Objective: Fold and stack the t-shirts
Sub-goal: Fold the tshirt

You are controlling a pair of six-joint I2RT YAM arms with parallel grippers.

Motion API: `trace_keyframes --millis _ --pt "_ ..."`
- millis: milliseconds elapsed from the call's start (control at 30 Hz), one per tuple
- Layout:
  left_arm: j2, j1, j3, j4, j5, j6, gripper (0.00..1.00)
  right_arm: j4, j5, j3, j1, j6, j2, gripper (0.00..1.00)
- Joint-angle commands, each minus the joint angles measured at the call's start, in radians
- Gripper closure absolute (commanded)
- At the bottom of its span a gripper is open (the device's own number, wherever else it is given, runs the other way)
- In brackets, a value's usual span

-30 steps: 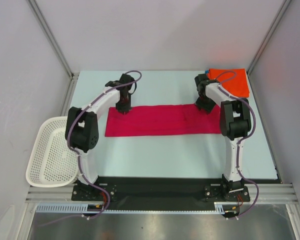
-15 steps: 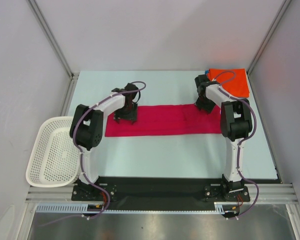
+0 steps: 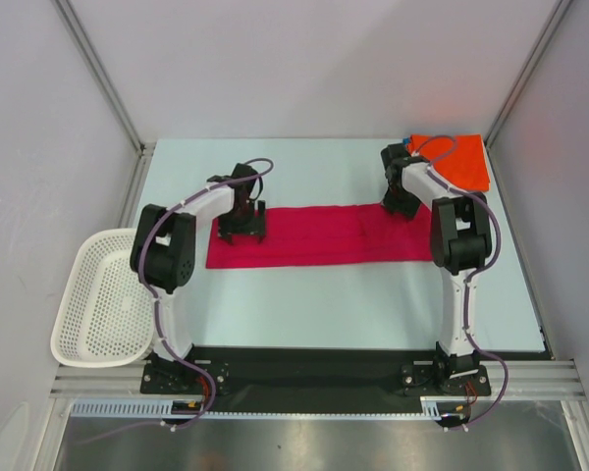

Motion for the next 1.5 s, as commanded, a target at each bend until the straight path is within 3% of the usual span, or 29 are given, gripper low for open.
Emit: trace_keyframes --millis 0,267,433,733,933,1067,1233,1467 --pt "0.026 0.054 -0.076 -0.031 -0.010 0.007 0.14 0.018 -0.054 0.054 0.038 -0.028 0.106 0.41" --pt "0.015 0.062 -0.137 -0.071 0.147 0.004 0.16 -0.019 -0.079 0.281 0.113 -0.099 0.230 0.41" --pt "-0.055 0.037 -0.269 -0.057 0.246 -0.012 0.16 -0.037 -0.117 0.438 0.165 -0.157 0.322 0.41" --pt "-0.137 -0.171 -0.429 -0.014 0.491 -0.097 0.17 -0.037 -0.257 0.680 0.237 -0.202 0.470 0.41" --pt "-0.132 -0.343 -0.381 0.014 0.608 -0.174 0.17 -0.009 -0.327 0.702 0.251 -0.208 0.455 0.41" --pt "-0.182 -0.372 -0.305 0.015 0.684 -0.182 0.17 -0.009 -0.349 0.700 0.245 -0.211 0.375 0.40" --pt "-0.210 -0.375 -0.133 -0.115 0.606 -0.070 0.16 -0.029 -0.402 0.702 0.200 -0.207 0.271 0.38" --pt "-0.302 -0.380 0.017 -0.051 0.565 0.010 0.14 -0.112 -0.517 0.688 0.082 -0.193 0.074 0.29"
